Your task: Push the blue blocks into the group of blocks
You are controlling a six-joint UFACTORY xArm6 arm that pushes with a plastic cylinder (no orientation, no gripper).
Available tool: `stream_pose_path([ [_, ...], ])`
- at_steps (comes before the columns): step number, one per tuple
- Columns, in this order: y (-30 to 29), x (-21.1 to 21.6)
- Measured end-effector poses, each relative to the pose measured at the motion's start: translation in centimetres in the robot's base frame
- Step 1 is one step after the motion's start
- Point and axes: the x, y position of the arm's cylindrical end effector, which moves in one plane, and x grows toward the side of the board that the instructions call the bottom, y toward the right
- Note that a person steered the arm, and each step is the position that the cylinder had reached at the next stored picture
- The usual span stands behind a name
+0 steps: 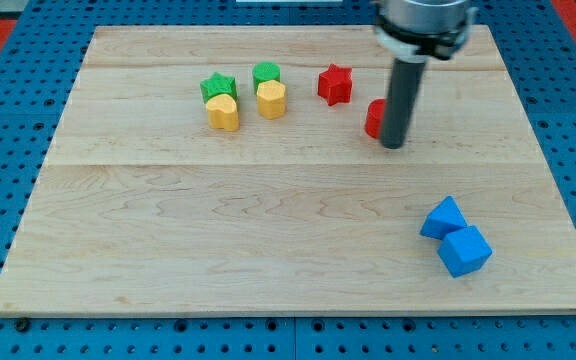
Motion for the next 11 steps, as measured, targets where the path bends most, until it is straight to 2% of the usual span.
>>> stream_pose_path([
  [1, 0.7, -1.4],
  [2, -5.0, -2.7],
  [3, -7.3, -1.2],
  [4, 2.6, 3.6],
  [5, 8.3, 9.9],
  [6, 2.6, 13.4],
  [7, -5.9, 8.3],
  [9, -11.9, -0.4],
  [10, -12.6, 3.4],
  [11, -16.4, 3.0],
])
